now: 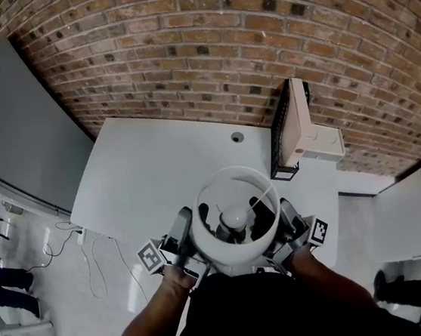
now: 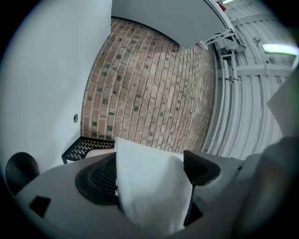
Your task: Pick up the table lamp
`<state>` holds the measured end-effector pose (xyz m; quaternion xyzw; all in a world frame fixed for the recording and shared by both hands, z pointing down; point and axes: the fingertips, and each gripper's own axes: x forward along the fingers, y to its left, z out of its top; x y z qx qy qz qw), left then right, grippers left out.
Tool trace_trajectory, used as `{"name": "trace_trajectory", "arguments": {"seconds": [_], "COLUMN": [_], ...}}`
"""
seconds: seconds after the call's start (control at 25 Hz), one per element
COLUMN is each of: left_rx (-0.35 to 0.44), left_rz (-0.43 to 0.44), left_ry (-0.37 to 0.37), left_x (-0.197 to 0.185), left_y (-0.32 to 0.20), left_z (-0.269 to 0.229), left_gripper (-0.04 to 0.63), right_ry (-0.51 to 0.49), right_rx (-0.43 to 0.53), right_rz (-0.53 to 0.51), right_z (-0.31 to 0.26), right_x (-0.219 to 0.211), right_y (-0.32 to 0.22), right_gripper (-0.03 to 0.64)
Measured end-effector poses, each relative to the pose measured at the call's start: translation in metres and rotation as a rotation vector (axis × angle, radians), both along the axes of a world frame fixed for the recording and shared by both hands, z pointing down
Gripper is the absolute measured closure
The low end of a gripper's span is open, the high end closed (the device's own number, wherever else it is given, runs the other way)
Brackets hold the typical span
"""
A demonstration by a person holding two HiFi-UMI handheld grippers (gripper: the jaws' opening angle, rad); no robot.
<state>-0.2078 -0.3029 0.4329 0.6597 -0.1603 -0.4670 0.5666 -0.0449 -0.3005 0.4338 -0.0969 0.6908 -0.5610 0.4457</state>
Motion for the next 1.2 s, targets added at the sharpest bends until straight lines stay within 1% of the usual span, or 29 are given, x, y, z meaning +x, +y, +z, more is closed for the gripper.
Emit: {"name": "trace_trajectory", "arguments": {"seconds": [1.2], "left_rx": [0.001], "left_rz": [0.001], "left_ry": [0.02], "left_x": [0.0009], "left_y": [-0.0042], "left_z": [-0.0025], "left_gripper": [0.161], "right_ry": [0.002], "right_rx": [-0.003], "right_rz": [0.005], "right_z": [-0.0012], "right_x": [-0.0007], "right_y": [-0.0071], "right_gripper": [0.114]}}
